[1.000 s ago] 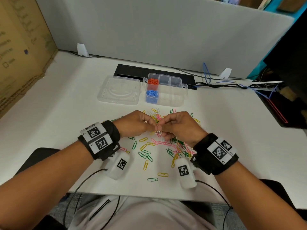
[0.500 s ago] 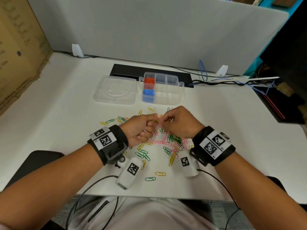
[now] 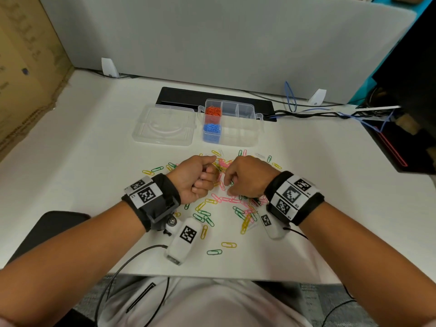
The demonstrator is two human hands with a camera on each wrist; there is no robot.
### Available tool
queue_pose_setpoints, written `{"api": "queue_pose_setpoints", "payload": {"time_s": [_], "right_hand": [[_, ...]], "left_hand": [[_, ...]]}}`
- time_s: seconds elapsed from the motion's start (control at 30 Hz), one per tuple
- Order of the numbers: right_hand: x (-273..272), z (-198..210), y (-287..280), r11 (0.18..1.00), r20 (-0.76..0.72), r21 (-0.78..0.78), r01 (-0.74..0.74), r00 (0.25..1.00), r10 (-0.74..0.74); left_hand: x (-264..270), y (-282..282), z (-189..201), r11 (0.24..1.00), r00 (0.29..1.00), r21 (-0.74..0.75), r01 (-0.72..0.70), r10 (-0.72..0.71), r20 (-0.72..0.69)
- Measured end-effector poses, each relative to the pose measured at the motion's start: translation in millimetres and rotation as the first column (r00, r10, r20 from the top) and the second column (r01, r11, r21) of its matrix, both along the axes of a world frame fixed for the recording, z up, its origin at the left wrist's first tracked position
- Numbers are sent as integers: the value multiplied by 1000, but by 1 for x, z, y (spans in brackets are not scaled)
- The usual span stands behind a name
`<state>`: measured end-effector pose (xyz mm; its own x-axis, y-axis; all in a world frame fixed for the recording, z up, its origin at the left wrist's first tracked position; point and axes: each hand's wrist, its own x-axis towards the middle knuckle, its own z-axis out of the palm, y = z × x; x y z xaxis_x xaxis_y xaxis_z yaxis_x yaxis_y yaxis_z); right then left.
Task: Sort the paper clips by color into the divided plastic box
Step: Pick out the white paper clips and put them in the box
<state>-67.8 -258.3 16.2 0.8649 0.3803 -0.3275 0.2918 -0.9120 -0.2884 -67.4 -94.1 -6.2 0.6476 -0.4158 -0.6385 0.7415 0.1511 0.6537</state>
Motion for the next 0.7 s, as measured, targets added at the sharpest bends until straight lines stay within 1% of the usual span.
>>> {"api": "queue_pose_setpoints", "payload": {"time_s": [0.13,0.3,0.37,0.4,0.47,0.5,0.57,0.63,0.7], "right_hand": [[-2,0,4,998,-47,-52,-23,999,21],[-4,-4,5,994,-9,-102,-45,999,45],[-4,-5,2,997,-13,-74,-32,999,31],[-3,-5,-1,1000,-28,-22,-2,1000,1],[0,-1,-8,984,-76,153,96,994,-85],[2,2,-10,957,-96,252,141,988,-120],[3,12,-11,880,-121,433,193,980,-156],[3,22,-8,816,-117,546,190,982,-150],[2,27,-5,787,-100,596,162,987,-128]], "left_hand": [[0,2,-1,1000,1000,-20,5,-5,3],[1,4,-3,1000,1000,-14,-10,10,10],[1,4,-3,1000,999,3,-25,25,24],[1,4,-3,1000,999,6,-29,29,28],[1,3,-3,999,999,11,-34,34,34],[1,3,-4,999,999,17,-34,34,37],[0,-1,-6,999,999,29,-26,24,43],[-1,-7,-10,1000,999,24,-12,11,42],[-2,-13,-12,999,999,-35,15,-14,29]]}}
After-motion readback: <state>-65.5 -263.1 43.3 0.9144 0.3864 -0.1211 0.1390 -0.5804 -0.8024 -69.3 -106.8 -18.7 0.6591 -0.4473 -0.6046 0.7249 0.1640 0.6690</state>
